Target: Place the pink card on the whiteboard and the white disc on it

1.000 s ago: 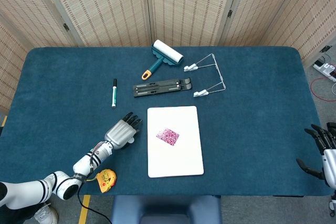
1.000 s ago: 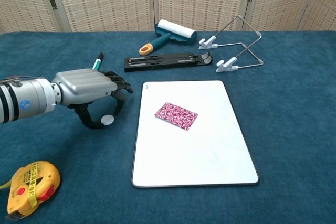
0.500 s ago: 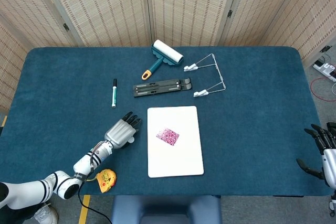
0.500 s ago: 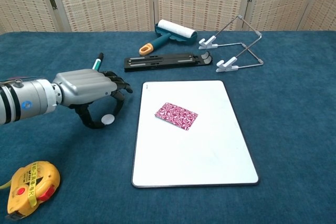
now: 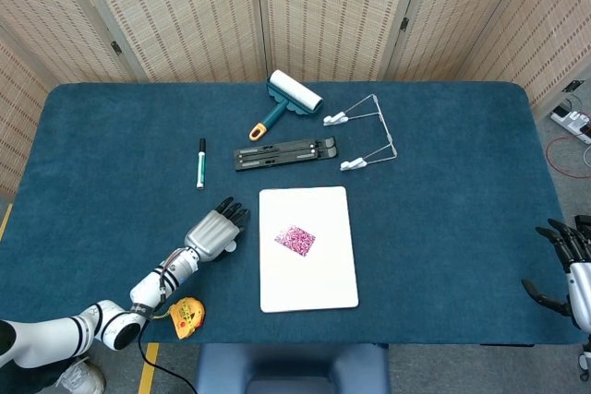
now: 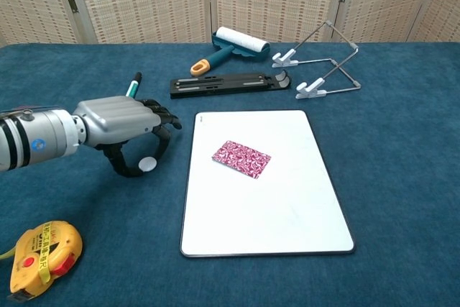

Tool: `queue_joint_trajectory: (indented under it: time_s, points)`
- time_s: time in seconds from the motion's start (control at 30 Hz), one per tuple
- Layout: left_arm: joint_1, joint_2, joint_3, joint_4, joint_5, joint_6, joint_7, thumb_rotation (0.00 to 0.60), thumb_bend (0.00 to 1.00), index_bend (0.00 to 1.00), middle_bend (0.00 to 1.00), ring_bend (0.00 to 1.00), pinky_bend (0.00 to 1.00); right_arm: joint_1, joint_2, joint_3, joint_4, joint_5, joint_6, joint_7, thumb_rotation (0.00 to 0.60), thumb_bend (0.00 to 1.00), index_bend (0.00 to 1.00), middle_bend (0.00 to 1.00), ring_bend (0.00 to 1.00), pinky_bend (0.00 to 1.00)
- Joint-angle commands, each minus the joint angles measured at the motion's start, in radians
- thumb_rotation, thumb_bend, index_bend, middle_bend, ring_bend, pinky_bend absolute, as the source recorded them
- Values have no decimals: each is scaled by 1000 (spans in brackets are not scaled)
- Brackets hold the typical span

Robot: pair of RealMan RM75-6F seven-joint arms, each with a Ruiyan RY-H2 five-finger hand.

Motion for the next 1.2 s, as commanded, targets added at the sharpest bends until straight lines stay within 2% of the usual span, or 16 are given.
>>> queue_joint_trajectory:
  time_s: [0.03,0.23,0.57,0.87,1.07,1.2]
  points:
    - [-2,3,-2,-5,-1,-2,2,600,352,517,144,101,0,0,0,0,0,0,-1,1,600,230,180,145,120,0]
    - [-11,27,-22,-40,9,9,-1,600,353,518,144,101,0,0,0,0,1,0,0,0,600,229,179,145,118,0]
    - [-89,30,-97,-123,-22,-28,33,600,354,517,144,100,0,-2,2,0,8,2,1,9,600,229,179,145,119,0]
    - [-187,-67,-146,-101,-144,-72,150,600,353,515,144,101,0,-8,3,2,19,14,1,22,600,230,180,145,120,0]
    - [-226,-105,-156,-79,-214,-80,204,600,353,514,144,101,0,-9,1,2,25,17,-1,28,600,230,180,145,119,0]
    - [-278,-156,-163,-27,-312,-94,270,600,354,512,144,101,0,-10,-1,3,32,23,-5,34,600,230,185,146,118,0]
